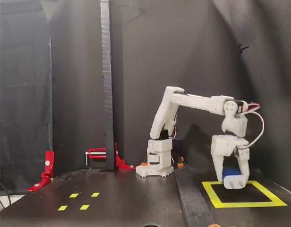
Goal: Grasp the block and place it in the designated area.
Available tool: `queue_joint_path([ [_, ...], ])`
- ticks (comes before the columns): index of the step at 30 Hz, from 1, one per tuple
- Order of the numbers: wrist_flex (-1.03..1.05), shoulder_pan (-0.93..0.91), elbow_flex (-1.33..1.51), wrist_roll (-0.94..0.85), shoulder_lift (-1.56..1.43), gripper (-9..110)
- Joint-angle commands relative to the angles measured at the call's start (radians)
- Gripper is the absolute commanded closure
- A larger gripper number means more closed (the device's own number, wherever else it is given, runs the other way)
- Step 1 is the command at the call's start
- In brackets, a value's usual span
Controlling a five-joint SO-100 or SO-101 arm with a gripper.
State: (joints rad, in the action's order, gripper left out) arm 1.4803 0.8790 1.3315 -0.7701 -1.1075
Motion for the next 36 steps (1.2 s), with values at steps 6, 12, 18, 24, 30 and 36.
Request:
queue_joint_path([
  [6,-0.015,0.005,-0.005,0.006,0.028,77],
  [12,-0.026,0.005,-0.005,0.006,0.058,77],
  [18,-0.032,-0.009,-0.005,0.003,0.054,77],
  [24,-0.035,-0.023,-0.005,-0.002,0.028,68],
  [30,-0.014,-0.037,-0.005,-0.055,-0.025,47],
  [36,-0.009,-0.040,-0.005,-0.066,-0.034,47],
])
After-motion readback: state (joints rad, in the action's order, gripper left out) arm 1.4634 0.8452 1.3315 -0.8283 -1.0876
